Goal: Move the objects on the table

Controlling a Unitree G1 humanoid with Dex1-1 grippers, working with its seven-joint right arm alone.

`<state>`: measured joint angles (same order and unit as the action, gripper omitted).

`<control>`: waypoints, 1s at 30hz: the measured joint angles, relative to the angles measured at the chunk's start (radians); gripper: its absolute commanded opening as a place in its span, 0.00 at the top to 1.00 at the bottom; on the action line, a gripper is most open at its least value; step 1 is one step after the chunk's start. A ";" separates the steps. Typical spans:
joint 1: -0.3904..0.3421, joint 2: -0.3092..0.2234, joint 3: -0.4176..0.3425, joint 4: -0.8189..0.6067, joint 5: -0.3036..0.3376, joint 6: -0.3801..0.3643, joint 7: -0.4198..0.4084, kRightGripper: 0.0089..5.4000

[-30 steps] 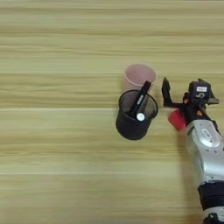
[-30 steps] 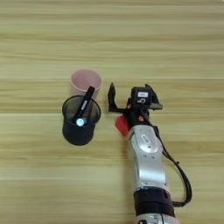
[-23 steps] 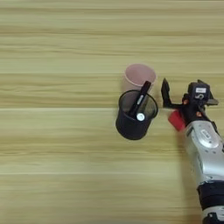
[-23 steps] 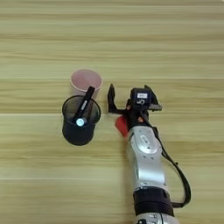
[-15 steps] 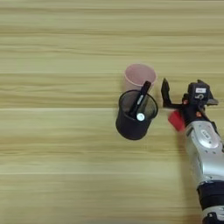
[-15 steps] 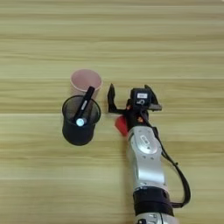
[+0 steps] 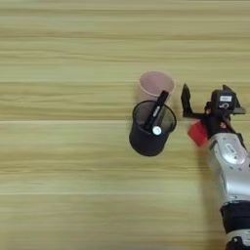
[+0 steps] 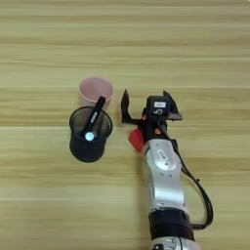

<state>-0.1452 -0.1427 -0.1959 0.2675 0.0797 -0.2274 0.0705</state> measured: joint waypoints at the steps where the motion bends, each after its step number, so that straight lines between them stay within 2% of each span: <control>1: 0.006 0.000 0.000 -0.008 0.003 0.000 0.001 0.01; 18: 0.163 0.008 0.011 -0.208 0.047 0.030 0.050 0.01; 30: 0.227 0.025 0.039 -0.234 0.047 0.045 0.070 0.01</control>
<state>0.0820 -0.1178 -0.1568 0.0339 0.1263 -0.1827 0.1406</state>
